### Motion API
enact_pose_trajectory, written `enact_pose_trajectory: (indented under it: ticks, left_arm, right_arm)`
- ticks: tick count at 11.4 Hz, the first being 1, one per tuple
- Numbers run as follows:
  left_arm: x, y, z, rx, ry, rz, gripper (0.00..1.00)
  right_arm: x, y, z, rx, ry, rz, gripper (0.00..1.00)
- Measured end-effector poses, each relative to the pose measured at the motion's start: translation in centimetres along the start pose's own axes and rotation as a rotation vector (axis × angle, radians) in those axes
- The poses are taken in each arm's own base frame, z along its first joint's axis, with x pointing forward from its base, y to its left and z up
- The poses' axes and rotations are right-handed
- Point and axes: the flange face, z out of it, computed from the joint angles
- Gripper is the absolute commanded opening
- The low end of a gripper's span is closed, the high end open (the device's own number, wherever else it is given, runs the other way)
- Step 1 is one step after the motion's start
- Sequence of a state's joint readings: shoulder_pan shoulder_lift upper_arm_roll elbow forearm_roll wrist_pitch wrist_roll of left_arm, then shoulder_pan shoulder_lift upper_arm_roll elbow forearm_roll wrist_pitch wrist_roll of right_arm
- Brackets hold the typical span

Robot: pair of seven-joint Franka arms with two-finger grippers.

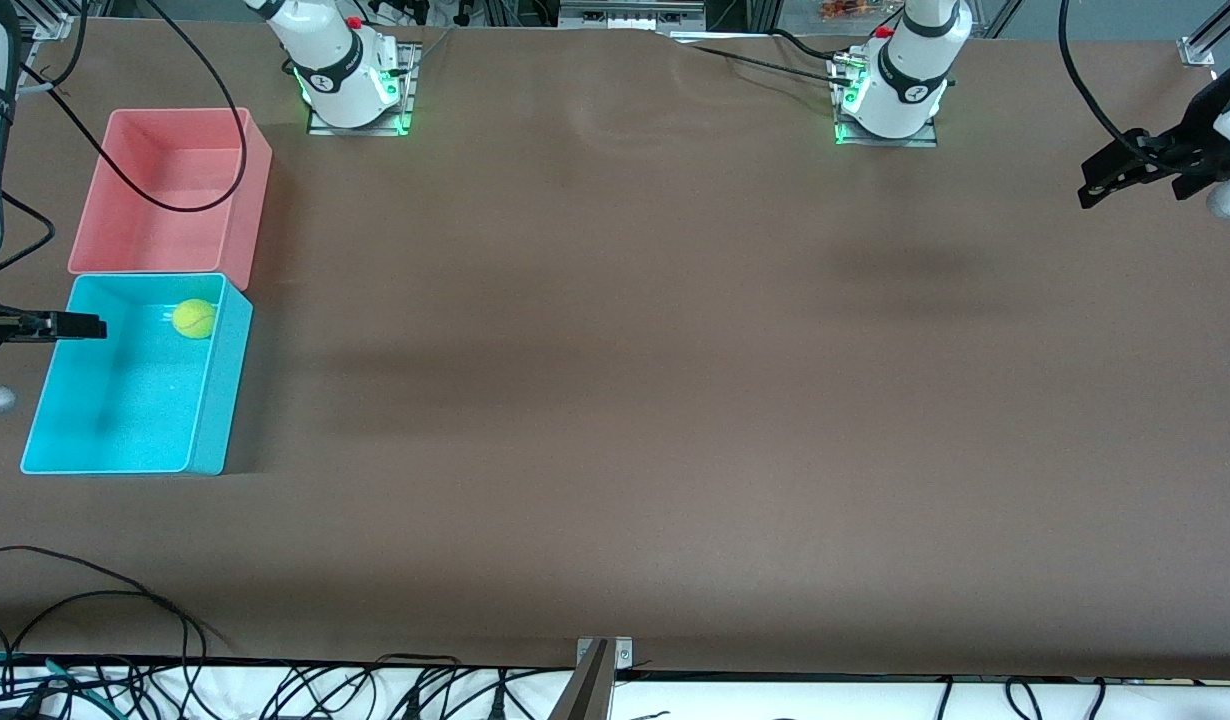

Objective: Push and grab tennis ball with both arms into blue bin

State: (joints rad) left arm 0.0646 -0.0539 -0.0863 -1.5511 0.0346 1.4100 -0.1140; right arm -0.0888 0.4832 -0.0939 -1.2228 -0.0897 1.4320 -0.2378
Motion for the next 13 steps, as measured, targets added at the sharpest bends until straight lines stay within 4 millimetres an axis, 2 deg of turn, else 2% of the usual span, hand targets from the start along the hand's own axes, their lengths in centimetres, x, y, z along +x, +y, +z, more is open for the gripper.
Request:
enact_pose_trajectory:
  ticks: [2,5,7,9,11,13]
  left_arm:
    - [0.1,0.1,0.1,0.000,-0.002,0.002,1.00]
    - [0.1,0.0,0.1,0.000,-0.003,-0.001,1.00]
    - [0.1,-0.1,0.1,0.000,-0.002,-0.002,1.00]
    - [0.1,0.0,0.1,0.000,-0.001,0.000,1.00]
    - [0.1,0.2,0.0,0.000,-0.001,0.003,1.00]
    - [0.1,0.3,0.1,0.001,-0.001,0.006,1.00]
  right_arm:
    - [-0.1,0.0,-0.2,0.000,0.004,0.001,1.00]
    - [-1.8,0.2,-2.5,-0.003,0.039,0.016,1.00]
    - [-4.4,-0.3,-3.4,0.005,0.054,0.105,1.00]
    - [-6.8,-2.2,-4.2,0.009,0.088,0.159,1.00]
    - [-9.4,-3.3,-6.5,0.001,0.224,0.161,1.00]
    - [-12.5,-4.2,-7.7,0.004,0.269,0.149,1.00]
